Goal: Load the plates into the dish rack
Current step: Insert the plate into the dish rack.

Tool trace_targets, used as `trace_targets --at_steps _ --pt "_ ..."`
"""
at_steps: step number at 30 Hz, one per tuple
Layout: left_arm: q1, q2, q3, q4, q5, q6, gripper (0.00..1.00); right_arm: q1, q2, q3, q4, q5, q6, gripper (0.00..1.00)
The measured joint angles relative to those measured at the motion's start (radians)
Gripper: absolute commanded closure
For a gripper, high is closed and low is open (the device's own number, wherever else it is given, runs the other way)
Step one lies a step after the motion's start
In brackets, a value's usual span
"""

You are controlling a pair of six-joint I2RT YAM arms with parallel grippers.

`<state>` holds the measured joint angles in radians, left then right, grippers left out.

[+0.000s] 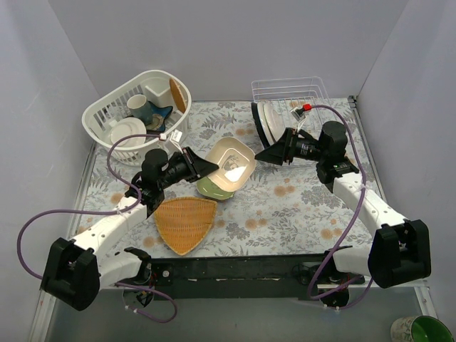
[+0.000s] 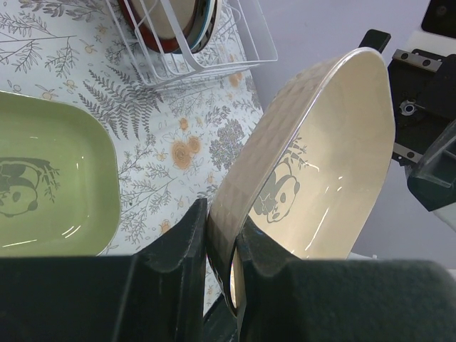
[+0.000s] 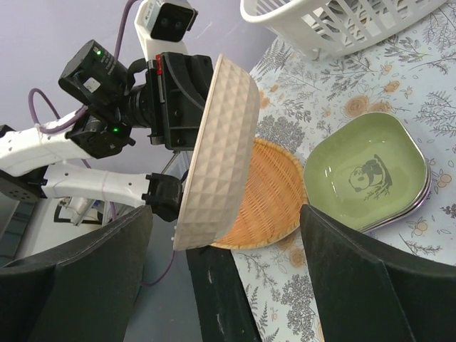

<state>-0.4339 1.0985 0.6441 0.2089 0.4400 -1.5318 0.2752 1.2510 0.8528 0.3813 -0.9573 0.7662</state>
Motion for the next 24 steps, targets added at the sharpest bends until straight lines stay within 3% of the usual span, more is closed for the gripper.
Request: trace_targets --at_steps 8,17,21,24 --pt "-0.048 0.093 0.05 0.013 0.013 0.016 1.0 0.0 0.013 0.0 0.018 -0.023 0.014 0.08" --pt "-0.146 0.202 0.225 -0.106 0.002 0.171 1.0 0.0 0.04 0.012 -0.088 -0.042 -0.069 0.09" --pt "-0.146 0.202 0.258 -0.162 -0.019 0.238 1.0 0.0 0.058 0.05 -0.176 -0.046 -0.139 0.17" --pt "-0.146 0.202 0.269 -0.202 -0.041 0.279 1.0 0.0 0.062 0.062 -0.213 -0.05 -0.172 0.29"
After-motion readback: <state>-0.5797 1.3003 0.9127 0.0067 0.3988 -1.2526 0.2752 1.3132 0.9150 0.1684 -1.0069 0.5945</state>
